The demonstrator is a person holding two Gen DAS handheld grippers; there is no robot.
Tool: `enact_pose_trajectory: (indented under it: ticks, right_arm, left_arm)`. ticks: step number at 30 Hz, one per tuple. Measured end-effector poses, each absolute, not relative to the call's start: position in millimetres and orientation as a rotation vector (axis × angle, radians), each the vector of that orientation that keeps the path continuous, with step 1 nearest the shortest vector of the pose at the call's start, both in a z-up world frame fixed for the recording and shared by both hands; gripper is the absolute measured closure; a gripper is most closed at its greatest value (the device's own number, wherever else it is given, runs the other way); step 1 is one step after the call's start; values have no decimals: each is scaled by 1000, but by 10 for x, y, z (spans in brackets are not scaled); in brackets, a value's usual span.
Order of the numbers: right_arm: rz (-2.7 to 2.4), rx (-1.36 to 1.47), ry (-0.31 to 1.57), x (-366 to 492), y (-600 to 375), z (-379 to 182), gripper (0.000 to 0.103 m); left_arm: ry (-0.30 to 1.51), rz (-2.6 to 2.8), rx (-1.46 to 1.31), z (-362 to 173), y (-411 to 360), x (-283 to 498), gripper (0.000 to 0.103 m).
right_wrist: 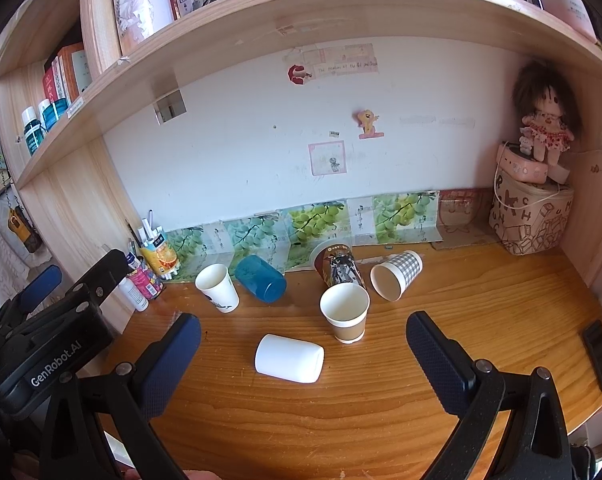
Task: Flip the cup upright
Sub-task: 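Move the left gripper toward the blue plastic cup lying on its side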
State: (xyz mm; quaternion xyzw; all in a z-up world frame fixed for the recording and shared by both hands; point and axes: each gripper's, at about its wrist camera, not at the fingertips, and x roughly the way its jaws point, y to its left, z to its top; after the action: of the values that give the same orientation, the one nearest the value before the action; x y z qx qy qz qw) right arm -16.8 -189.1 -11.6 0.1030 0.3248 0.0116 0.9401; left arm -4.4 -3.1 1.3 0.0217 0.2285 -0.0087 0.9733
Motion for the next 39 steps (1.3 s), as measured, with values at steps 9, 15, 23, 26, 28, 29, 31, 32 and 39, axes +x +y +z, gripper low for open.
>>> enact_pose_trajectory:
  ticks: [9,15,23,26,28,29,31,32,39]
  right_arm:
    - [28,213,678,-153,-1900,-146,0]
    - [36,198,712,-95,-1868,-157,0]
    - [80,160,764,69,-1758,-147,0]
    - [102,137,773,150,-1687,-141,0]
    - [115,121,784,207,-1638,-145,0]
    - [121,117,790,245,-1619,-142,0]
    - [131,115,793,295,-1590,-141,0]
    - [134,112,795,319,-1575,-143,0]
    - [112,106,836,438,-1555,-218,0]
  left_arm:
    - [499,-19,33,-36,3,-8,1]
    - [544,-11,9,-100,68,27,1]
    - [631,13,-49,-227,219,122,1]
    - [658,24,-83,-274,295,163,1]
    - [685,29,-103,-317,347,206,1]
    - [703,30,-111,-341,372,239,1]
    - [743,24,-133,-391,404,320,1]
    - [765,17,-147,-423,427,368,1]
    - [906,-25,-183,-659,455,742,1]
